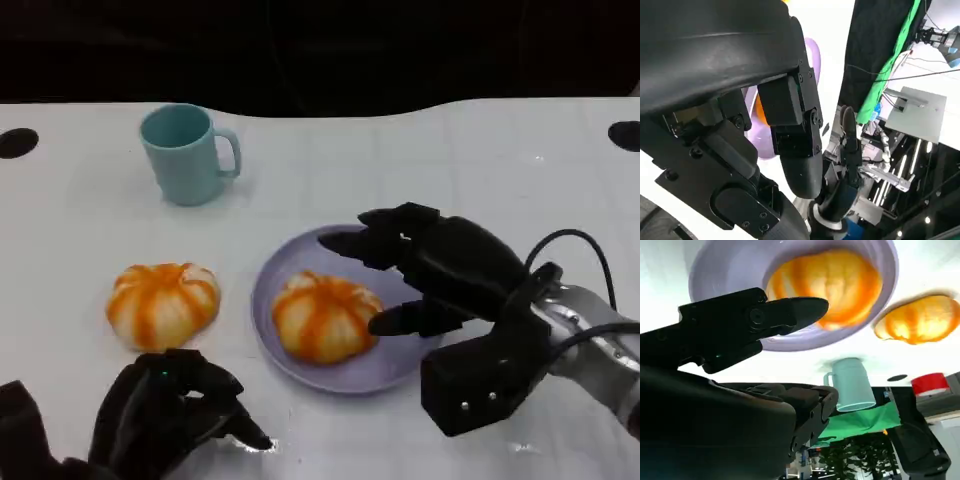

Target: Grasp the bread from the table and place it into the plate.

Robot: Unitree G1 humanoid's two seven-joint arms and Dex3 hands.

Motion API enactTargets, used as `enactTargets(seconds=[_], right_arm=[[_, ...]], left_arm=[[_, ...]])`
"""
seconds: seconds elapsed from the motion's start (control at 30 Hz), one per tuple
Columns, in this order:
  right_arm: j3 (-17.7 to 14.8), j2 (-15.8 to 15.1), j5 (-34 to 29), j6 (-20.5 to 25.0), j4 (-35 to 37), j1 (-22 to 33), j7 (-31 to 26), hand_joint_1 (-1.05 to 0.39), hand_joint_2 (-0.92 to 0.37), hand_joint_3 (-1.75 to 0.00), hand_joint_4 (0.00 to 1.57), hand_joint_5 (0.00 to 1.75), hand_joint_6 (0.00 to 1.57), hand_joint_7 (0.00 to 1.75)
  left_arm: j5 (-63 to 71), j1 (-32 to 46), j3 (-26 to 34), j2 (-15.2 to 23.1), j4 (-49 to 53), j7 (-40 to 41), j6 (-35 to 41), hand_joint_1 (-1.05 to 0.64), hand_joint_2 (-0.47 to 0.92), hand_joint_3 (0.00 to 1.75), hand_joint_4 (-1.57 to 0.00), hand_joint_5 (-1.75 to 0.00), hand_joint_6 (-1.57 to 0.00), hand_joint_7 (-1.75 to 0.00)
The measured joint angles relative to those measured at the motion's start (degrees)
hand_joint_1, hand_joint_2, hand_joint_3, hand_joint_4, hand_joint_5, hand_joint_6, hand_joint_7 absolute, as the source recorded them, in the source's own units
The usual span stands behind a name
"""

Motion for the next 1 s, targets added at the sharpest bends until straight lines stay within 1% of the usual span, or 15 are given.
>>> enactTargets(seconds=[0.13,0.27,0.4,0.47,0.53,0.57,0.6,0.63,0.7,0.73,0.77,0.8,0.93,0.97,1.0], right_arm=[[-1.97,-1.07,2.15,-1.42,-2.65,2.7,0.57,-0.62,-0.92,-0.19,0.31,0.4,0.45,0.1],[-4.62,-1.59,4.7,-4.33,-3.85,6.05,-1.3,-0.55,-0.92,-0.17,0.51,0.52,0.62,0.17],[-8.08,-1.91,10.14,-5.75,-7.16,10.88,-0.08,-0.49,-0.92,-0.18,0.5,0.98,0.76,0.21],[-9.36,-2.18,13.61,-6.19,-9.05,12.94,1.99,-0.45,-0.92,-0.15,0.52,1.09,0.8,0.25],[-10.67,-2.17,17.54,-6.65,-10.38,14.87,4.46,-0.43,-0.92,-0.16,0.54,1.16,0.84,0.29],[-11.19,-2.17,19.49,-6.74,-10.81,15.62,5.64,-0.42,-0.92,-0.16,0.54,1.17,0.84,0.31],[-11.62,-2.17,21.4,-6.74,-11.59,16.55,6.98,-0.41,-0.92,-0.17,0.53,1.22,0.82,0.38],[-12.05,-2.16,23.03,-6.8,-12.45,17.41,8.36,-0.4,-0.92,-0.18,0.54,1.28,0.76,0.58],[-13.01,-2.16,26.68,-6.91,-14.09,19.03,11.11,-0.39,-0.92,-0.2,0.55,1.33,0.71,0.77],[-13.43,-2.16,28.6,-7.11,-14.82,19.79,12.47,-0.39,-0.92,-0.21,0.55,1.38,0.67,0.91],[-13.74,-2.15,30.5,-7.27,-15.52,20.63,13.88,-0.39,-0.92,-0.21,0.54,1.41,0.65,0.97],[-14.14,-2.14,32.46,-7.04,-16.45,21.61,15.5,-0.39,-0.92,-0.22,0.54,1.43,0.64,1.01],[-15.8,-2.14,40.44,-4.29,-20.67,25.55,21.56,-0.27,-0.91,-0.23,0.52,1.43,0.57,1.02],[-16.15,-2.14,42.3,-2.92,-22.18,26.71,23.03,-0.24,-0.85,-0.33,0.53,1.43,0.57,1.01],[-16.58,-2.15,43.85,-1.29,-23.69,27.91,24.31,-0.19,-0.75,-0.54,0.54,1.42,0.57,1.01]], left_arm=[[0.01,0.02,-0.04,0.0,-0.03,0.03,-0.01,-1.05,0.58,0.0,-1.57,-0.52,-1.57,-0.29],[0.02,0.04,-0.08,-0.01,-0.07,0.05,-0.03,-1.05,0.58,0.0,-1.57,-0.52,-1.57,-0.29],[0.0,0.0,-0.07,-0.08,-0.07,0.05,-0.03,-1.05,0.57,0.0,-1.57,-0.52,-1.57,-0.29],[-0.01,-0.01,-0.04,-0.1,-0.07,0.04,-0.02,-1.05,0.57,0.0,-1.57,-0.52,-1.57,-0.28],[0.0,-0.02,-0.03,-0.11,-0.06,0.04,-0.03,-1.05,0.57,0.0,-1.57,-0.52,-1.57,-0.28],[0.0,-0.02,-0.05,-0.13,-0.06,0.04,-0.04,-1.05,0.57,0.0,-1.57,-0.52,-1.57,-0.28],[0.0,-0.02,-0.05,-0.15,-0.06,0.05,-0.04,-1.05,0.57,0.0,-1.57,-0.52,-1.57,-0.29],[0.0,-0.02,-0.05,-0.18,-0.06,0.05,-0.04,-1.05,0.57,0.0,-1.57,-0.52,-1.57,-0.29],[0.0,-0.01,-0.08,-0.3,-0.07,0.05,-0.03,-1.05,0.57,0.0,-1.57,-0.52,-1.57,-0.28],[0.0,0.0,-0.1,-0.32,-0.09,0.05,-0.03,-1.05,0.57,0.0,-1.57,-0.52,-1.57,-0.28],[0.0,0.02,-0.09,-0.32,-0.11,0.05,-0.02,-1.05,0.57,0.0,-1.57,-0.52,-1.57,-0.28],[0.0,0.03,-0.11,-0.33,-0.15,0.05,-0.01,-1.05,0.57,0.0,-1.57,-0.52,-1.57,-0.28],[0.0,0.17,-0.21,-0.36,-0.48,0.05,0.1,-1.04,0.57,0.0,-1.57,-0.51,-1.57,-0.28],[-0.01,0.22,-0.27,-0.39,-0.69,0.05,0.17,-1.03,0.57,0.0,-1.57,-0.51,-1.57,-0.28],[-0.01,0.28,-0.31,-0.43,-0.9,0.05,0.26,-1.03,0.57,0.0,-1.57,-0.51,-1.57,-0.28]])
